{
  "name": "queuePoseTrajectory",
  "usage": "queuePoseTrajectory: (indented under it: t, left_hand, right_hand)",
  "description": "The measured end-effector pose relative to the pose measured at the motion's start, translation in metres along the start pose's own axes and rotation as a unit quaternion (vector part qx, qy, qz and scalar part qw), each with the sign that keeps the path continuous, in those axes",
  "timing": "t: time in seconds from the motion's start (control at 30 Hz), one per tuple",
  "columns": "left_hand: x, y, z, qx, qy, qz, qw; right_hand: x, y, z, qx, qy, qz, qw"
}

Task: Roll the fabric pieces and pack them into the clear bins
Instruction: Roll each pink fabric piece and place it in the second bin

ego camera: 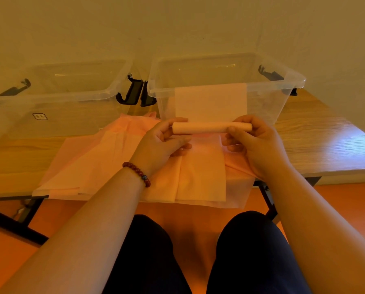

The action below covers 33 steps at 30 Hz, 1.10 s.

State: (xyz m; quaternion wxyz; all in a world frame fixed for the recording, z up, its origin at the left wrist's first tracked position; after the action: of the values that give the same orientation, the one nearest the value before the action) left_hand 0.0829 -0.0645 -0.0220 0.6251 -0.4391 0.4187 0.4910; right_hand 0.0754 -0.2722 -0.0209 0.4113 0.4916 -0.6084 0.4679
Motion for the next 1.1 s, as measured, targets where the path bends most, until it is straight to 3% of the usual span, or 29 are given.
queuePoseTrajectory:
  t: [0.33, 0.6, 0.83, 1.1]
  left_hand:
    - [-0.0035, 0.0019, 0.0, -0.008, -0.025, -0.008, 1.0]
    - [-0.0025, 0.0016, 0.0009, -0.006, -0.002, -0.007, 1.0]
    - [0.0004, 0.0003, 0.0036, -0.025, -0.051, 0.004, 0.998]
    - [-0.0042, 0.0025, 0.0009, -0.008, -0.007, -0.008, 1.0]
  right_hand:
    - [-0.0012, 0.0002, -0.0023, 0.02, -0.04, -0.011, 0.999]
    - [0.0004, 0.0004, 0.0008, -0.001, -0.02, 0.003, 1.0]
    - [-0.0039, -0.0029, 0.004, 0.011, -0.004, 0.0, 1.0]
    - [-0.0011, -0.0013, 0.0047, -0.007, -0.013, 0.001, 1.0]
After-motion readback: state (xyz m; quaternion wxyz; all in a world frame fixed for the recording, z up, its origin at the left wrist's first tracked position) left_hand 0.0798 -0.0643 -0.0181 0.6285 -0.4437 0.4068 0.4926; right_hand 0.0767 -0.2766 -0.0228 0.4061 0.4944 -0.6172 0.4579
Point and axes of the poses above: each hand's wrist, its own y-axis away from the middle knuckle, its own z-axis out of the back of the hand, x = y × z, the point moved 9 cm from there along -y, towards the middle knuckle, and after that the axes turned 12 degrees about -y, right-handed, at the moved point
